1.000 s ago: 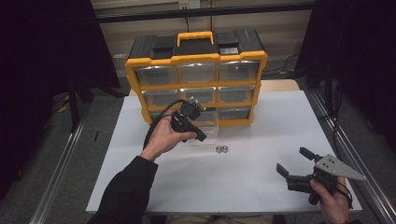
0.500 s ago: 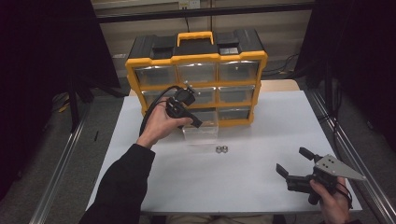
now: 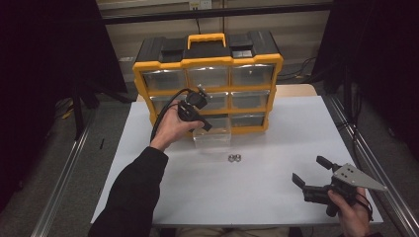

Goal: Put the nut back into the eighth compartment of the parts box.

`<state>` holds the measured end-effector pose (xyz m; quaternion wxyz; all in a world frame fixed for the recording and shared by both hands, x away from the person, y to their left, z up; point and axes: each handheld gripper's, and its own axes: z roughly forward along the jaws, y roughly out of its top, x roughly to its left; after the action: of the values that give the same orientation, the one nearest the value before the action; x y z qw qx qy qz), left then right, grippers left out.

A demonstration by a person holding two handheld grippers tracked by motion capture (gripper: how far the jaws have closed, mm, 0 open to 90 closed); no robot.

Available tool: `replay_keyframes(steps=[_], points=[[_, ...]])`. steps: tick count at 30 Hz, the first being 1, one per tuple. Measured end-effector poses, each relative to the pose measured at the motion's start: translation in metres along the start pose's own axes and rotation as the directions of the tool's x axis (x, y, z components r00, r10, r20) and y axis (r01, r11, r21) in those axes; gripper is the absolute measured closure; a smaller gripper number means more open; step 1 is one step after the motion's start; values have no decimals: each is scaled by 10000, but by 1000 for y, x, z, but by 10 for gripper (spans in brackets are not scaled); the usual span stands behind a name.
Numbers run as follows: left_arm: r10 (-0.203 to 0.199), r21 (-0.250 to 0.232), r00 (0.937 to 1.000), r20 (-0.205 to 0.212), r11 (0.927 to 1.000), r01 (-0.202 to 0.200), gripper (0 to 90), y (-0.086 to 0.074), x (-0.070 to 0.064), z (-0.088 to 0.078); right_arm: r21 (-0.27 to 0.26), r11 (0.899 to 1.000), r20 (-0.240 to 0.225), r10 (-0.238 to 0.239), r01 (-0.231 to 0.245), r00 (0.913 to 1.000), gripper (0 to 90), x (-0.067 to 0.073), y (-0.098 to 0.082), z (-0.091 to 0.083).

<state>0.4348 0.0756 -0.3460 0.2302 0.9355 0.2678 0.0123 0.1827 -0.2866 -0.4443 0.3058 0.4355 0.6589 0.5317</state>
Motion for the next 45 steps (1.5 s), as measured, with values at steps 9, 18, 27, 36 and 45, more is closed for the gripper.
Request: replay_keyframes(steps=[9,18,27,36,45], points=[[220,143,9997,-125,9997,-218,702,1,3,11,-18,10000,-31,-11,11,10000,0,0,0,0],[836,597,9960,-321,9949,-816,703,2,6,21,-33,10000,-31,-2,2,10000,0,0,0,-1],[956,684,9949,-336,9933,-931,702,-1,8,30,-12,10000,-71,-2,2,10000,0,0,0,-1],[1138,570,9918,-577,9922,-1105,702,-1,5,35,-25,10000,-35,2,-2,10000,0,0,0,-1],[1120,540,9929,-390,9925,-1098,701,-2,3,41,-27,10000,-22,5,-5,10000,0,0,0,-1]])
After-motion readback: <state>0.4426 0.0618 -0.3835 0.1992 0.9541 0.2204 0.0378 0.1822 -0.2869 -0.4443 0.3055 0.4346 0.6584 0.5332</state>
